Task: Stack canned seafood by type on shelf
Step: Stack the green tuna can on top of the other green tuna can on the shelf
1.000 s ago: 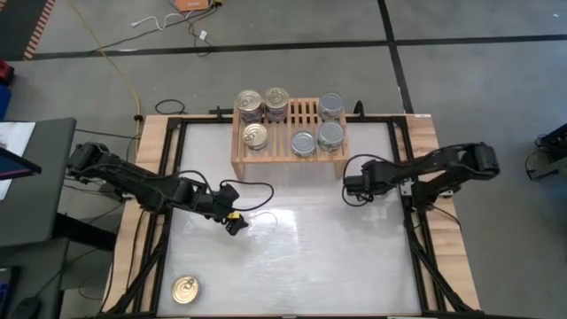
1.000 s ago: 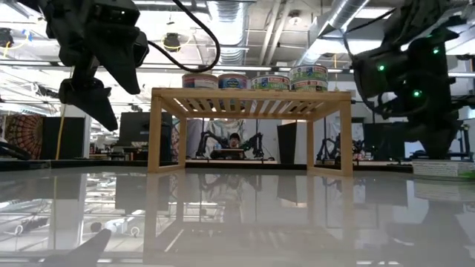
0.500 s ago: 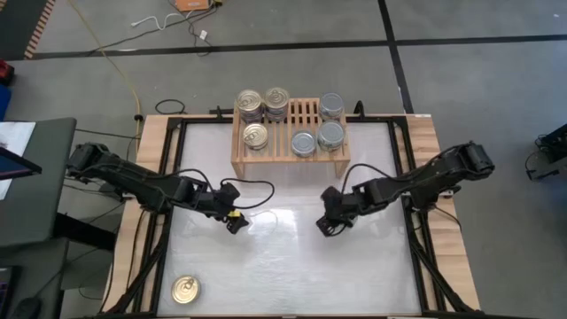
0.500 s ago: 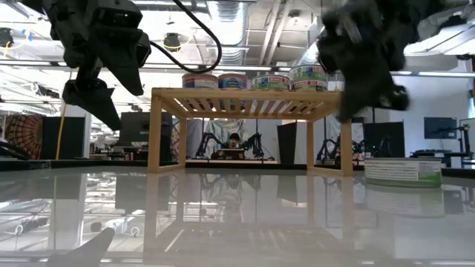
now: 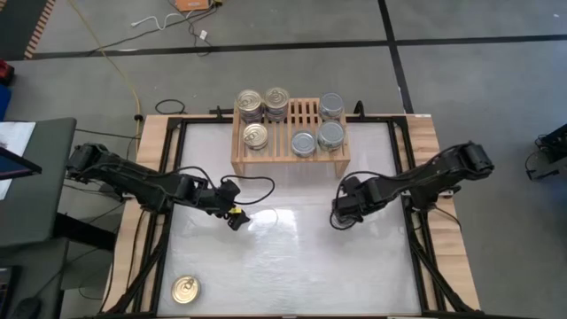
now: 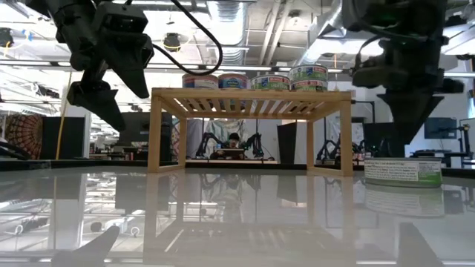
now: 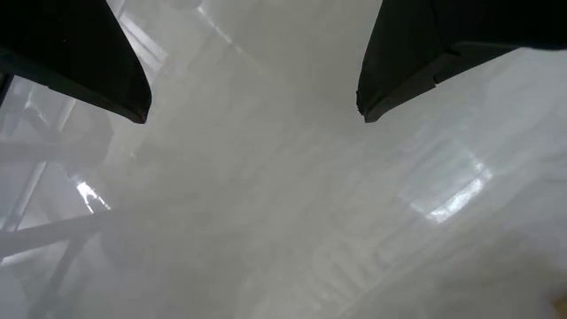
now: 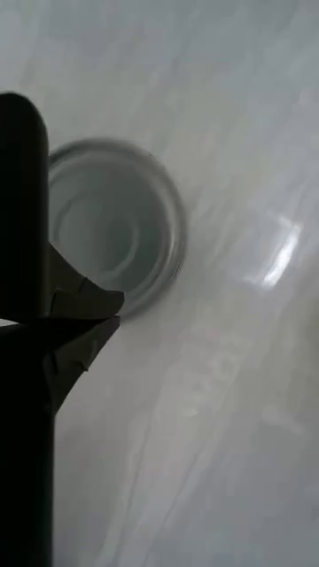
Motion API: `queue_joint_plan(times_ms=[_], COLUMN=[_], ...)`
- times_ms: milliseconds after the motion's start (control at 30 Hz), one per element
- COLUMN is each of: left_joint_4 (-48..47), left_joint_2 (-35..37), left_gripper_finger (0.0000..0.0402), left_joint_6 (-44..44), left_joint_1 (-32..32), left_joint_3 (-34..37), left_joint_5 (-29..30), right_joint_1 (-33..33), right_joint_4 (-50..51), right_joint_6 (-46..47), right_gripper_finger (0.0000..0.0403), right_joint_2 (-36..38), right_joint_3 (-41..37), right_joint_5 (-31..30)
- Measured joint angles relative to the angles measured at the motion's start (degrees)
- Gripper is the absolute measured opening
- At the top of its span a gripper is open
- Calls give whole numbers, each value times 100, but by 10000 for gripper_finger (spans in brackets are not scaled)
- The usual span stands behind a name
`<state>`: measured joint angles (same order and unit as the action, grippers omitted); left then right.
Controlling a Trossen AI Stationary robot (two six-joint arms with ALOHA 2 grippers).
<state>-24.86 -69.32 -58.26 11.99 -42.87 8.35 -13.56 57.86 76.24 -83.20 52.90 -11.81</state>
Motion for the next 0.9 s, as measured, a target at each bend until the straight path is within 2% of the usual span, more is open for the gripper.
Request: queue_joint_plan(times_ms=[100,233,367,600,733,900], left_joint_4=[-2,-2,28,205,286,308], left_joint_2=[0,0,0,0,0,0], left_gripper_finger=[383,383,383,383,383,383], left_joint_6=[4,4,4,-74,-91,-253], left_joint_1=[0,0,0,-2,-2,-2], left_joint_3=[0,0,0,0,0,0], left_joint_5=[1,1,0,-16,-39,-49], right_joint_1=[6,4,19,11,36,55], right_joint_4=[-512,-1552,-3119,-4986,-4670,-3167], right_joint_6=[-157,-380,-1237,-2437,-2395,-1933], right_gripper_finger=[18,18,18,25,24,26], right_joint_2=[-187,-641,-1072,-1150,-854,-393], right_joint_3=[-29,-27,89,228,227,225], right_joint_5=[8,371,862,918,910,693])
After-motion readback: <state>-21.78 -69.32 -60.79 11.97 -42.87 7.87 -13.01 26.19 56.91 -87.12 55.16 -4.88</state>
